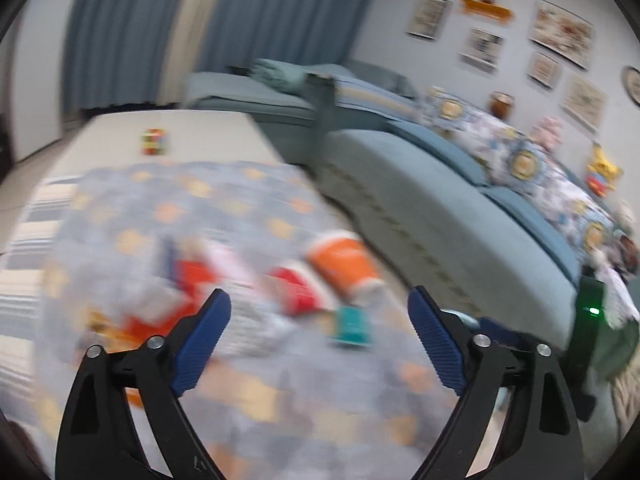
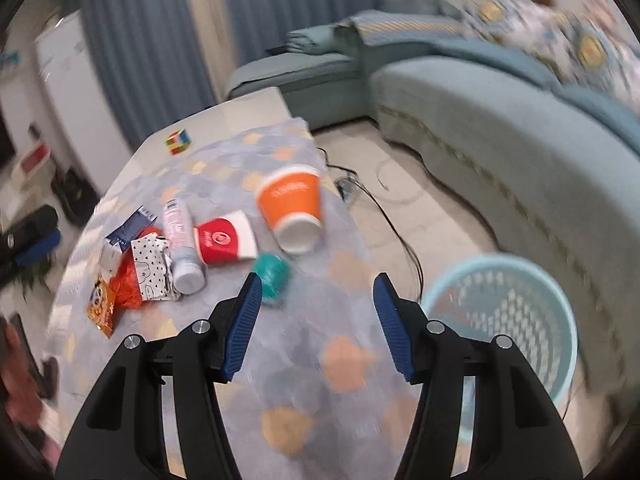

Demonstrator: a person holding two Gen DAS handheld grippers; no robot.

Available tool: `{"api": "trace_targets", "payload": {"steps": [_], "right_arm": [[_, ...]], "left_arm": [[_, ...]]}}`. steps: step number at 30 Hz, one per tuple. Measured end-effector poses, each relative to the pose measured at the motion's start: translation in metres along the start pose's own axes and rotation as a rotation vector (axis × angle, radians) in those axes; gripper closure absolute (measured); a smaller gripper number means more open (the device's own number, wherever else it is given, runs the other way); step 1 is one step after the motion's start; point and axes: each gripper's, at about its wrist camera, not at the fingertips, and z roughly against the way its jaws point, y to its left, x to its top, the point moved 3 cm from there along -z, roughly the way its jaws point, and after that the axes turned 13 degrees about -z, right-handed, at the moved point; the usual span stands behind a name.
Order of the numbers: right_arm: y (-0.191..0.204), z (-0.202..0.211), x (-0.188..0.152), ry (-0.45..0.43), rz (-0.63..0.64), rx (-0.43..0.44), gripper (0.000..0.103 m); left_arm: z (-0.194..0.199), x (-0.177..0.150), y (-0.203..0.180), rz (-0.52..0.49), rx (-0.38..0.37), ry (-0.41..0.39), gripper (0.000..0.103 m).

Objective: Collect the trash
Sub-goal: 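Grasp a white milk carton with the left tool while the right tool grasps the orange cup, then carry the carton and orange cup over the basket and release both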

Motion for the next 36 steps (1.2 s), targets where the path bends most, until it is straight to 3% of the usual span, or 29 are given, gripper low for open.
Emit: {"api": "trace_targets", "payload": {"steps": [4,7,11,13,17,25,32,36], "right_arm": [[0.024,-0.029,0.021,0.008,0.040,0.037,0.049],[0.027,-0.059,0.035,0.021,0.018,0.061,0.049],[0.030,-0.101,0.045,0.031,0.007,0.045,0.045],[0.032,-0.122,0.047,0.032,0.023,0.018,0.037],[0.037,-0.146,0.047,0.041,0.050,0.017,0.034],[0.031,-0.178,0.040,0.078,0.035,0.016,0.032],[0.033,-0.187,0.035,0.100,0.059,-0.001,0.032],[0.036,-0.189,0.034,0.104,0.075,-0.016,0.038]], "left_arm": [[-0.006,0.010,0.072,0.086,0.073,0.034,0.015],[-0.027,0.013,0.120,0.183,0.065,0.082,0.015],[-0.063,0.008,0.152,0.297,0.016,0.143,0.014],[-0.081,0.003,0.158,0.319,0.004,0.170,0.015],[-0.111,-0.009,0.167,0.345,0.072,0.237,0.016],[-0.153,-0.025,0.167,0.345,0.081,0.356,0.018],[-0.164,-0.035,0.167,0.339,0.081,0.401,0.048],[-0.156,-0.033,0.164,0.325,0.101,0.366,0.049]]}}
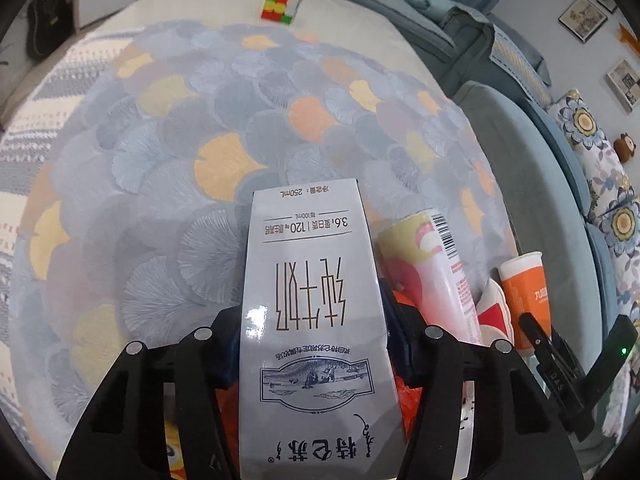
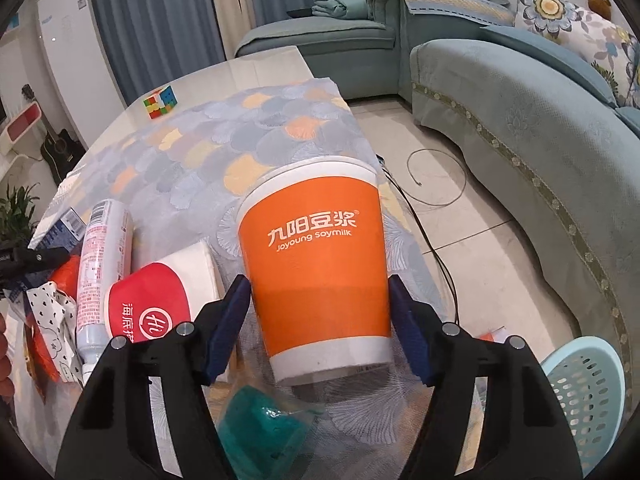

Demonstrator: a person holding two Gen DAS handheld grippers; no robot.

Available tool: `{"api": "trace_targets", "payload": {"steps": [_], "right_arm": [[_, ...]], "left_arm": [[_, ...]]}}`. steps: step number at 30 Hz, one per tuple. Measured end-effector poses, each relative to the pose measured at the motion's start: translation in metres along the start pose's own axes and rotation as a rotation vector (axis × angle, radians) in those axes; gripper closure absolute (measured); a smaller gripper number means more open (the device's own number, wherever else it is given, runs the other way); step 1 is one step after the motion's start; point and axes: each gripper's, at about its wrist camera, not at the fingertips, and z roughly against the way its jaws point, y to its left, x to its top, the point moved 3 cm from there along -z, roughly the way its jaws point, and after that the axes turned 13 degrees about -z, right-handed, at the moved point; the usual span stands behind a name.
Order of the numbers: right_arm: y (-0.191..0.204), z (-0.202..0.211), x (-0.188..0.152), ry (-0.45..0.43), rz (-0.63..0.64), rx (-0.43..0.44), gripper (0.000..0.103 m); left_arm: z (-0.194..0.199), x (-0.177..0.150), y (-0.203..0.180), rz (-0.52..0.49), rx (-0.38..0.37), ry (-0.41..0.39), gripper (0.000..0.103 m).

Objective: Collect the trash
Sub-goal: 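Carry the carton and orange cup over the basket and release both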

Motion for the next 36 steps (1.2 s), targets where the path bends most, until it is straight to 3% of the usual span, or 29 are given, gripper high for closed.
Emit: {"api": "trace_targets", "payload": {"steps": [9,18,28,36], "right_arm": [[0.008,0.035,-0.002,-0.075,0.027,0.041,0.039],[-0.008,0.142,0.001,-0.243,0.017,0.054,0.039],[-0.097,0.246,-0.030,-0.340,-0.147,-0.023,0.039],[-0.182,0.276,-0.069,-0.285,-0.314,-0.131,0.039]], "left_arm": [[0.063,-0.002,-0.026,-0.085,-0.009,-0.177,0.049],[0.130,-0.011,-0.089,-0.169,-0.104,-0.315,0.049],[0.169,-0.040,-0.202,-0.314,-0.281,-0.358,0.049],[0.162,-0.073,-0.294,-0.422,-0.396,-0.311,0.049]]}}
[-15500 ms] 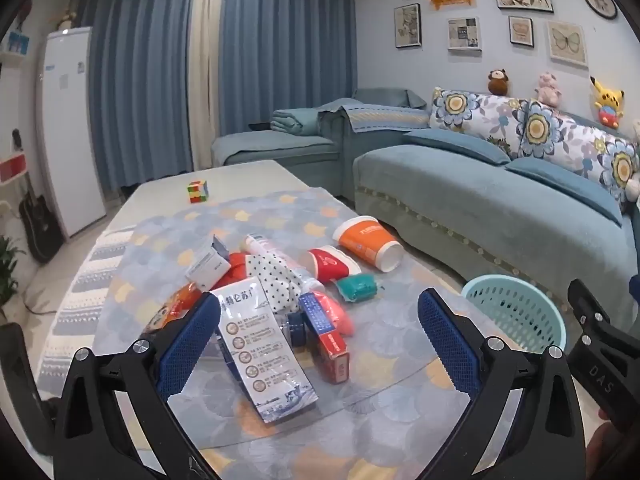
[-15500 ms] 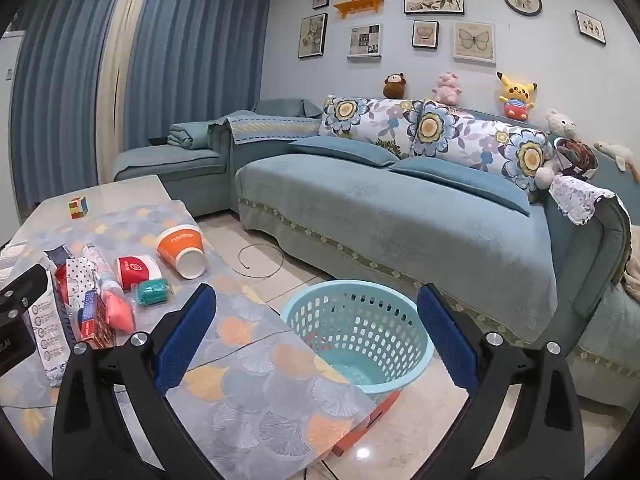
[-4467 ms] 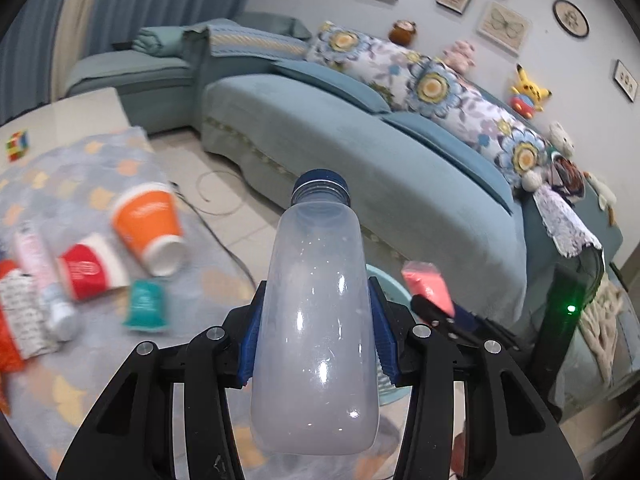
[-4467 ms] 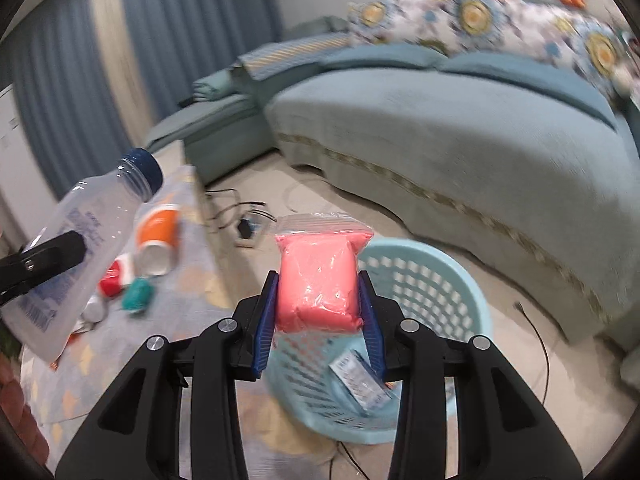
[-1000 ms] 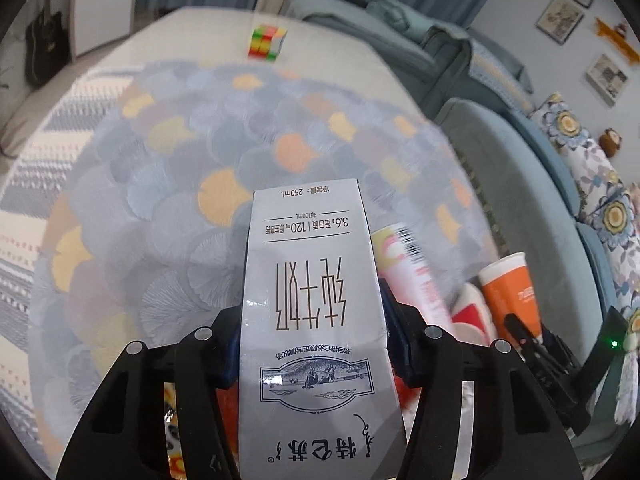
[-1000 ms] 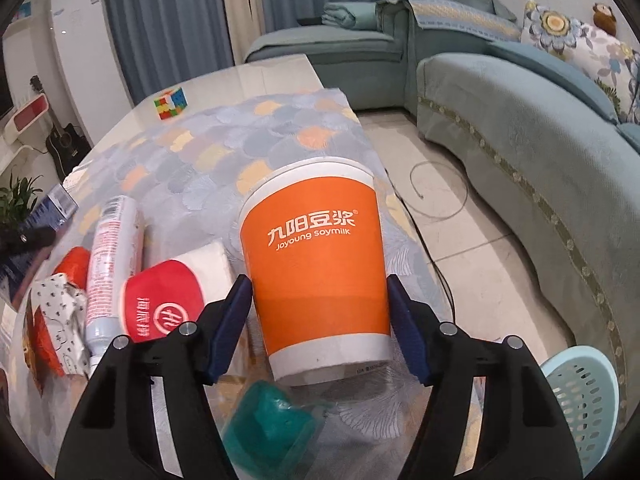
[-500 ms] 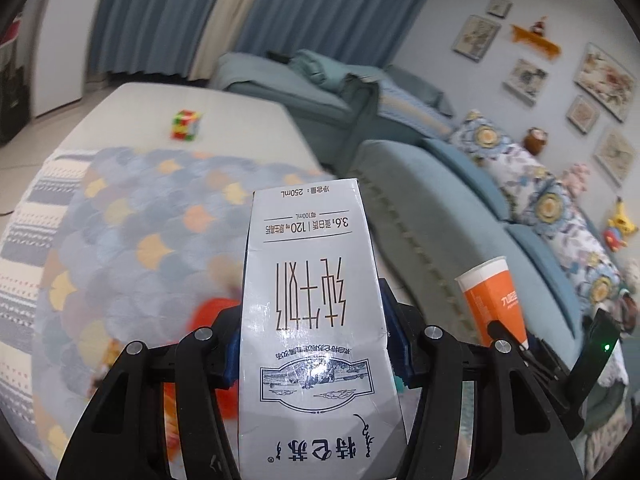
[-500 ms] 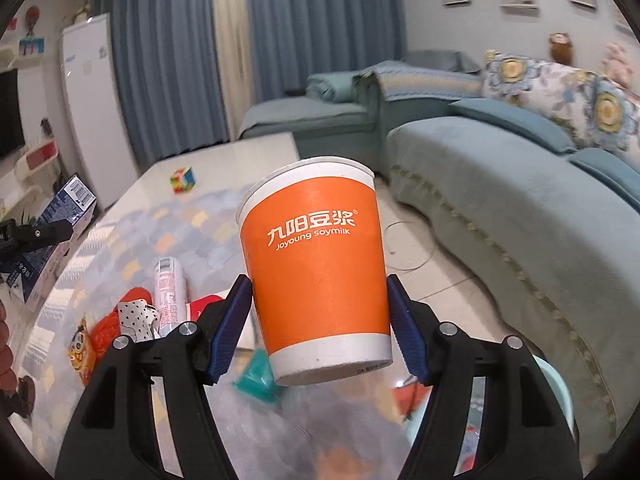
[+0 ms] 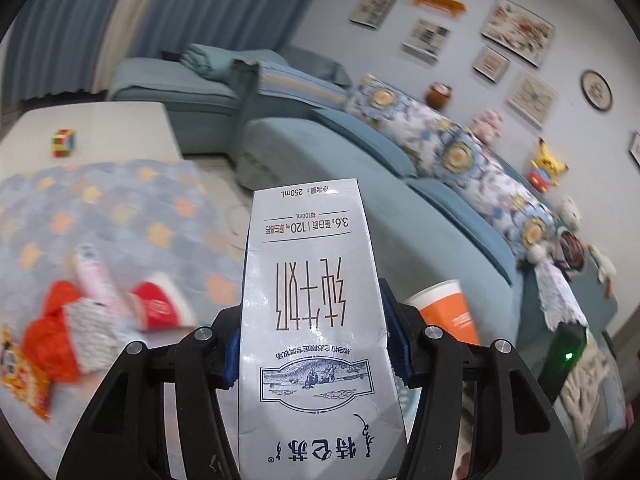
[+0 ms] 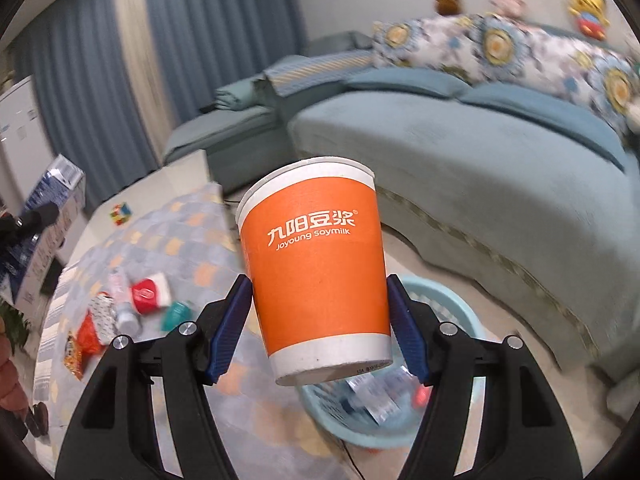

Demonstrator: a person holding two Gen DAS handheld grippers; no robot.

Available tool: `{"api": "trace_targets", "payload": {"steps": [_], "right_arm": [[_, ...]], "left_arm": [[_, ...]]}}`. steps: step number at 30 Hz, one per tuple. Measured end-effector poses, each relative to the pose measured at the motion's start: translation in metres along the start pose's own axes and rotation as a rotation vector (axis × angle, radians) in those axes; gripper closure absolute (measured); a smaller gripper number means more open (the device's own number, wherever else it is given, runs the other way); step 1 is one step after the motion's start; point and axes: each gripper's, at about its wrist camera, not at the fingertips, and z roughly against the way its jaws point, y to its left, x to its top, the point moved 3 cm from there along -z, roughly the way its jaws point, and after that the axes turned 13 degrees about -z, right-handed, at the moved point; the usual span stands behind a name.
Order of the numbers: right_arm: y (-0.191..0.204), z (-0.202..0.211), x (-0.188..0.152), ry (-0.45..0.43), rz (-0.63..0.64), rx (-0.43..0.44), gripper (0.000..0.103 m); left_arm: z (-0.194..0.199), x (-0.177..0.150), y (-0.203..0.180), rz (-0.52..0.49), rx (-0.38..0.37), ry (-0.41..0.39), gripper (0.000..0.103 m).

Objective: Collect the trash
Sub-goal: 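Carry the carton and orange cup over the basket and release both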

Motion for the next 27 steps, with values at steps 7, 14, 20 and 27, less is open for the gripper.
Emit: {"api": "trace_targets", "payload": {"steps": [7,14,20,27], "right_arm": [[-0.064,-0.015,-0.030,0.109,-0.102,-0.142,0.039],[-0.094,-0.024,-0.043,0.157,-0.150,-0.197,0.038],[-0.107,-0.043,-0.058,0.215,-0.161,-0.248,0.038],[-0.127,-0.060,-0.064,0.242,-0.190,-0.252,0.038]], "left_arm": [[-0.039,-0.022,-0.061,-0.073,-0.100,0.057,0.049],[-0.094,-0.060,-0.096,-0.116,-0.172,0.169,0.049],[-0.132,-0.087,-0.107,-0.109,-0.213,0.241,0.049],[-0.154,-0.099,-0.104,-0.086,-0.234,0.263,0.040]]}}
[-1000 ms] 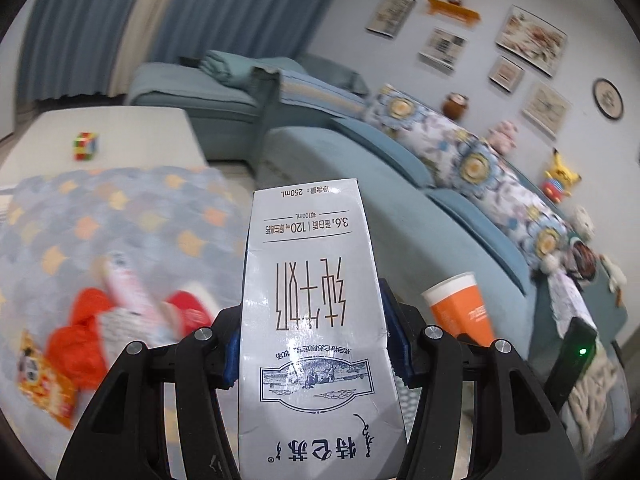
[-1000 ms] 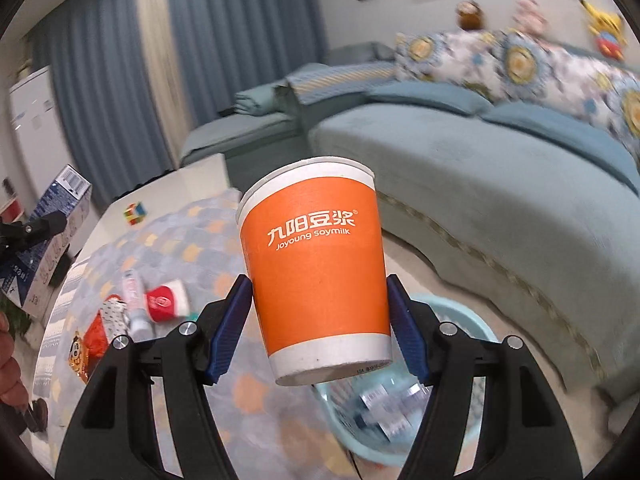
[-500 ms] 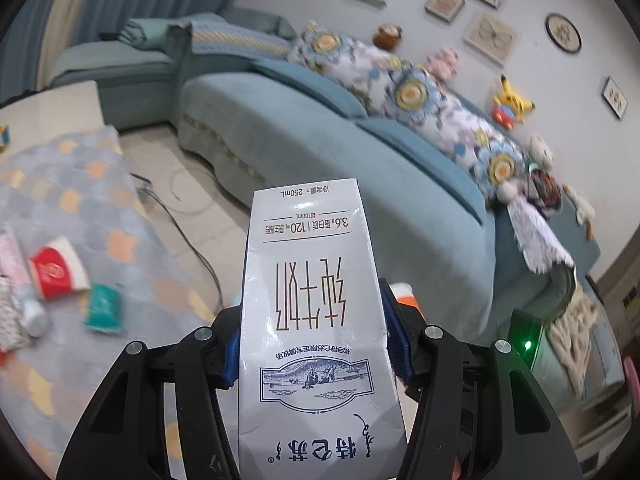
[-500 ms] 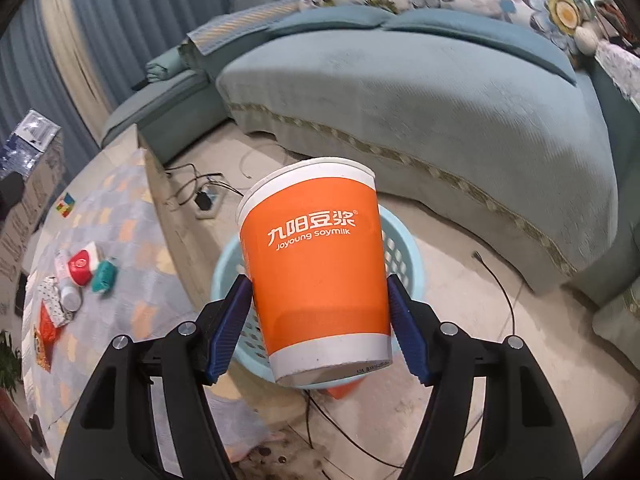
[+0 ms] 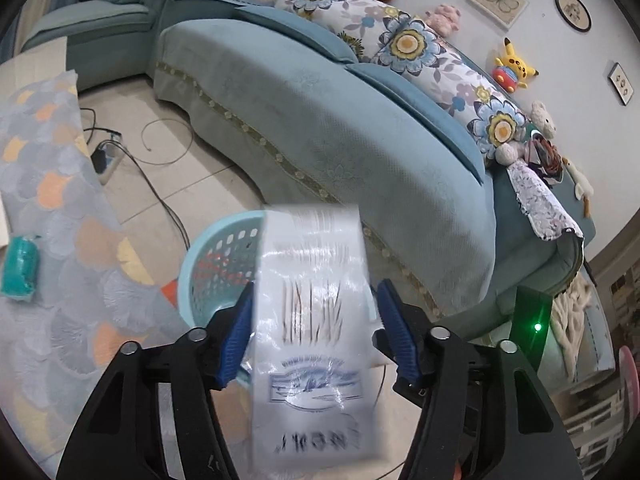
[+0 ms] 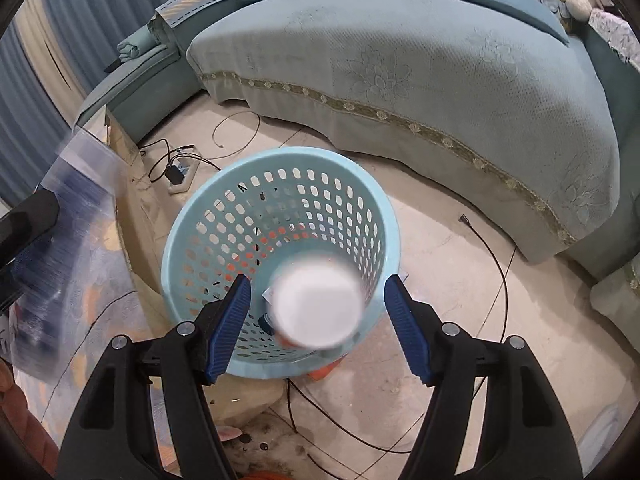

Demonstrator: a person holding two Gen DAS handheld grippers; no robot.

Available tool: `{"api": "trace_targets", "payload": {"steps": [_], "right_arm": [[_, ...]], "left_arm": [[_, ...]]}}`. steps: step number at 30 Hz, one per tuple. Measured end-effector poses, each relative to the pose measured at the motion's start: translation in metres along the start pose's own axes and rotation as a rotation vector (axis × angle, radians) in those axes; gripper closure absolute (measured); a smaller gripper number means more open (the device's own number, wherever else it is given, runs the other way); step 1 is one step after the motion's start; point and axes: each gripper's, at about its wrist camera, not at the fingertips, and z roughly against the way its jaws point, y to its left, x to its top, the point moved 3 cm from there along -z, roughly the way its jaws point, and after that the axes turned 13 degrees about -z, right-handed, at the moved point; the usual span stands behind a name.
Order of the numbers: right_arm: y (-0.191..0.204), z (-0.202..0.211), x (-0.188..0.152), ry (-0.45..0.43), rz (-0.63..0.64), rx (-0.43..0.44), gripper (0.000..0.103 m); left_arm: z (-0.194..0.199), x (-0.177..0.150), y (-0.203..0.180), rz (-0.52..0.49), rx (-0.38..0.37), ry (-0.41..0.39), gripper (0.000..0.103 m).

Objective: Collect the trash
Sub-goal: 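Carry the carton and orange cup over the basket and release both, then move both tools back to the table and grasp the orange plastic bag with the left tool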

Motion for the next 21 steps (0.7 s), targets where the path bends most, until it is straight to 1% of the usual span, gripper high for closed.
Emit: {"api": "trace_targets", "payload": {"steps": [2,7,13,17,21], "right_arm": [[-0.001,0.000,0.000,-0.005,0.000,0.002,0.038],[0.000,-0.001,-0.001,-0.013,0.011,0.002,0.038],[0.018,0.005,-0.008,-0.032,0.074,0.024,0.040],[0.037,0.018,-0.011,-0.069,0.135,0.057,0.040],[0.066,0.036,-0.020,-0.110,0.214,0.103,0.040]], "left_arm": [[-0.001,-0.002,0.004,0.007,0.000,-0.001,0.038],[0.000,-0.006,0.012,0.029,0.003,0.005,0.038],[0.008,-0.007,0.016,0.039,0.006,0.003,0.038],[0.026,-0.009,0.019,0.037,0.014,-0.018,0.038],[0.055,-0.013,0.034,0.073,0.033,-0.054,0.038]]}}
